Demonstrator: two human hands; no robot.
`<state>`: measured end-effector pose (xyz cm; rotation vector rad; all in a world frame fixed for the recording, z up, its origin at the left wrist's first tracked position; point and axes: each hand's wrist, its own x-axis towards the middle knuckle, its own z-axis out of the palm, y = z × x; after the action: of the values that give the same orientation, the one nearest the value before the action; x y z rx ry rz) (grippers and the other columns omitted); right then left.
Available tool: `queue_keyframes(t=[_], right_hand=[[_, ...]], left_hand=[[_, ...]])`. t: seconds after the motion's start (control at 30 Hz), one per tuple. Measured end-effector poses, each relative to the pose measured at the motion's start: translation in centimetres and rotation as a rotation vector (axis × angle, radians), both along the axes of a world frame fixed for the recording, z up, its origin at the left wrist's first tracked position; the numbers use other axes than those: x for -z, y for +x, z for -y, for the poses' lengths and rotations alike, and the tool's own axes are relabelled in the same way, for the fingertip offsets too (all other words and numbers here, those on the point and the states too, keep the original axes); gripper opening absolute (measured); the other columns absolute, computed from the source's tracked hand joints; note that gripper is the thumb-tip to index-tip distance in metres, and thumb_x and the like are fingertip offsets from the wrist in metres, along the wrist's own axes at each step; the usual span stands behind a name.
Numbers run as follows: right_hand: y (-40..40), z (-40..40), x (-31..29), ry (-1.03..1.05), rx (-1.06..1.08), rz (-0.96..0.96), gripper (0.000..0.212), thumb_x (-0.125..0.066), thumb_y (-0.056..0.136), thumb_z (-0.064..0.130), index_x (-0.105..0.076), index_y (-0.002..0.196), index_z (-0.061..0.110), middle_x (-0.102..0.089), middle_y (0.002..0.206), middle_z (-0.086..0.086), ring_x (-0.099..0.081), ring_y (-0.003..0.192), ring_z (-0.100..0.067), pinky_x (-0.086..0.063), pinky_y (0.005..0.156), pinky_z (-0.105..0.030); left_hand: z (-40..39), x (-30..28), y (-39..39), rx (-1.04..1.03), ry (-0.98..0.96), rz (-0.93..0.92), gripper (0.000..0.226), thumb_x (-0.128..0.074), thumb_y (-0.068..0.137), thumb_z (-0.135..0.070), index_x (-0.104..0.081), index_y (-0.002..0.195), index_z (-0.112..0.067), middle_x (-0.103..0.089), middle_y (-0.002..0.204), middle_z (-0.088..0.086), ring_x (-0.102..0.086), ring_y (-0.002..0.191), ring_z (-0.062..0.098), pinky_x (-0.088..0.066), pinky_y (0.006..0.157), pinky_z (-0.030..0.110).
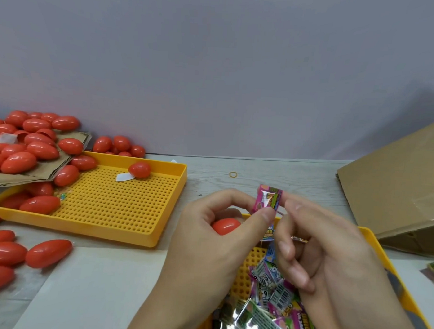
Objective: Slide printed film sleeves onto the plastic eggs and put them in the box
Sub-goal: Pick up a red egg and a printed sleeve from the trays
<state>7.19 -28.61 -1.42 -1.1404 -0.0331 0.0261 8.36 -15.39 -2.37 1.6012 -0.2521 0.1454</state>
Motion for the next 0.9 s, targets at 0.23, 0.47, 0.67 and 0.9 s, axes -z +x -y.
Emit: queue_keyframes(t=[0.23, 0.47, 0.67, 0.9], right_hand=[[-0.06, -0.04, 0.06, -0.061, 0.072, 0.081, 0.030, -0.078, 0.072, 0.029, -0.064, 0.050, 0.015, -0.029, 0.042, -0.002, -0.020, 0.031, -0.008, -0.021, 0.038, -0.012], [-0.35, -0.46, 0.22, -0.437, 0.105, 0.192, 0.026, -0.076, 0.075, 0.049, -0.077, 0.072, 0.023, -0.051, 0.040, 0.011, -0.049, 0.035, -0.001, -0.033, 0.040, -0.005], [-0.35, -0.51, 0.00, -0.453, 0.145, 0.159, 0.025, -0.064, 0.063, 0.045, -0.078, 0.076, 0.029, -0.052, 0.040, 0.010, -0.050, 0.036, -0.001, -0.034, 0.039, -0.005], [0.17, -0.06, 0.73, -0.361, 0.277, 0.121, 0.022, -0.068, 0.065, 0.044, -0.077, 0.082, 0.032, -0.060, 0.049, 0.005, -0.049, 0.038, -0.004, -0.034, 0.040, -0.009]], left_hand=[[0.09, 0.30, 0.00, 0.063, -0.051, 0.008, 0.017, -0.068, 0.077, -0.032, -0.079, 0.083, -0.021, -0.046, 0.044, -0.006, -0.038, 0.039, 0.010, -0.032, 0.043, 0.023], [-0.48, 0.34, 0.59, 0.059, -0.279, -0.092, 0.035, -0.071, 0.080, -0.032, -0.063, 0.049, -0.019, -0.037, 0.039, 0.001, -0.031, 0.033, 0.012, -0.034, 0.040, 0.023], [-0.54, 0.80, 0.68, -0.039, -0.237, -0.046, 0.014, -0.075, 0.079, -0.027, -0.078, 0.070, -0.017, -0.039, 0.039, -0.001, -0.035, 0.034, 0.014, -0.034, 0.039, 0.023], [-0.60, 0.64, 0.51, 0.059, -0.304, -0.120, 0.026, -0.063, 0.078, -0.043, -0.070, 0.089, -0.020, -0.046, 0.053, 0.005, -0.035, 0.041, 0.014, -0.033, 0.040, 0.026]])
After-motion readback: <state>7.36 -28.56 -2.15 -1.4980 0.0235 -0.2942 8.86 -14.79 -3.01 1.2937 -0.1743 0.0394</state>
